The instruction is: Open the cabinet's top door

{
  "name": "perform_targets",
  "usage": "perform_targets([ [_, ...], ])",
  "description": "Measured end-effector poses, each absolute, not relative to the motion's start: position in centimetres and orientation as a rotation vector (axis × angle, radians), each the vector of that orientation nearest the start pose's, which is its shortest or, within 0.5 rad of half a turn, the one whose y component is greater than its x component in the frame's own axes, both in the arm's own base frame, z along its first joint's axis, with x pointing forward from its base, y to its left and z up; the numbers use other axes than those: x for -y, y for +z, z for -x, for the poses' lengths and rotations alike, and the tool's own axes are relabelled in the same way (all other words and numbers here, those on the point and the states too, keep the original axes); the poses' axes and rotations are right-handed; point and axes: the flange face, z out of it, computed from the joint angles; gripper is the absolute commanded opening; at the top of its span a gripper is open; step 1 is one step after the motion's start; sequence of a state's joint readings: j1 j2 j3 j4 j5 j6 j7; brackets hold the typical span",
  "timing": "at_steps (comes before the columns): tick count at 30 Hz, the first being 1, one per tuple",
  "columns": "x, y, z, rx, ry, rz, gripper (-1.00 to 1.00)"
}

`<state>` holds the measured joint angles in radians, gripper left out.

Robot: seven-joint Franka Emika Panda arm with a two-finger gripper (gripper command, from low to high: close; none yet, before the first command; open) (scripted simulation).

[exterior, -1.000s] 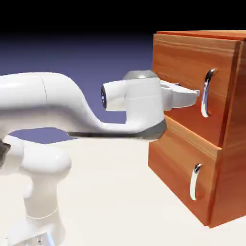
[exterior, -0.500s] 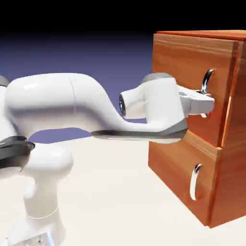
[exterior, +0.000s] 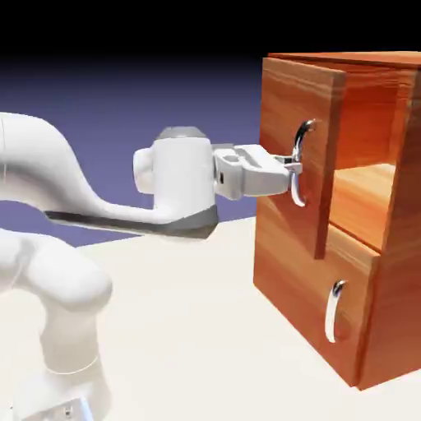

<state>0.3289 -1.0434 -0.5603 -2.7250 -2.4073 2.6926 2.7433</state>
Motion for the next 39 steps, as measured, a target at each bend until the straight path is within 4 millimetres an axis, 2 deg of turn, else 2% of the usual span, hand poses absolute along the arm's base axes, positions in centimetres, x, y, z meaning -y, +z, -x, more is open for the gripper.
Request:
perform_targets([
  [10,1.9,52.8,-25.3,-1.233,-2.058,1.678,-1.0],
  [27,-6.5,52.8,-19.3,-1.496,-2.188,1.598,-1.0],
  [34,-10.9,52.8,-17.1,-1.625,-2.245,1.55,-1.0],
  [39,-15.1,52.8,-15.7,-1.741,-2.292,1.501,-1.0],
])
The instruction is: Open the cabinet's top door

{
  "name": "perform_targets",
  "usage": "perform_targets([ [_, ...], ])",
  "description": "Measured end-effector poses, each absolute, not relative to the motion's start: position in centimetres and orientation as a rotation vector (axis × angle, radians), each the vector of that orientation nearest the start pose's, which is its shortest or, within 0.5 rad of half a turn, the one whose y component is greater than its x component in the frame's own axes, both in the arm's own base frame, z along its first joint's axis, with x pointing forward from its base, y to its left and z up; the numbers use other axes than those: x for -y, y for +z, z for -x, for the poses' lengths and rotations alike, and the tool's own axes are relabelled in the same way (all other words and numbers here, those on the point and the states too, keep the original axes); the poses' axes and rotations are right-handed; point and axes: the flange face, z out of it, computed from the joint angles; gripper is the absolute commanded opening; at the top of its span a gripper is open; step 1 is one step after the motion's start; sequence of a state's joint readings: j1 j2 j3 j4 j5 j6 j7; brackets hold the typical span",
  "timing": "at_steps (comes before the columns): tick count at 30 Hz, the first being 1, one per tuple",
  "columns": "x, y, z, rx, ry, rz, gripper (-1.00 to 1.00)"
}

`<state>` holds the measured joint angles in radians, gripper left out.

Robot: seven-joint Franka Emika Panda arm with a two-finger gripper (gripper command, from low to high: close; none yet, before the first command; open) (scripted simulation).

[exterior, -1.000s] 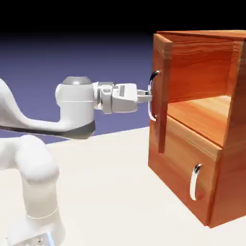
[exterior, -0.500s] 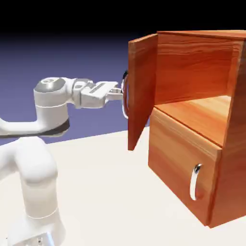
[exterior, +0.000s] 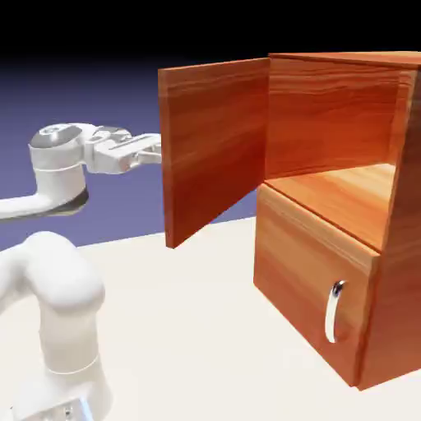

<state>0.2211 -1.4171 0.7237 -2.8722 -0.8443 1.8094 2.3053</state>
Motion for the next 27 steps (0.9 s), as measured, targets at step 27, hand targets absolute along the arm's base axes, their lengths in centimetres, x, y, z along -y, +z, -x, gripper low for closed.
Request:
perform_targets([
  [27,-40.2,52.8,-15.6,-2.441,-2.494,1.085,-1.0],
])
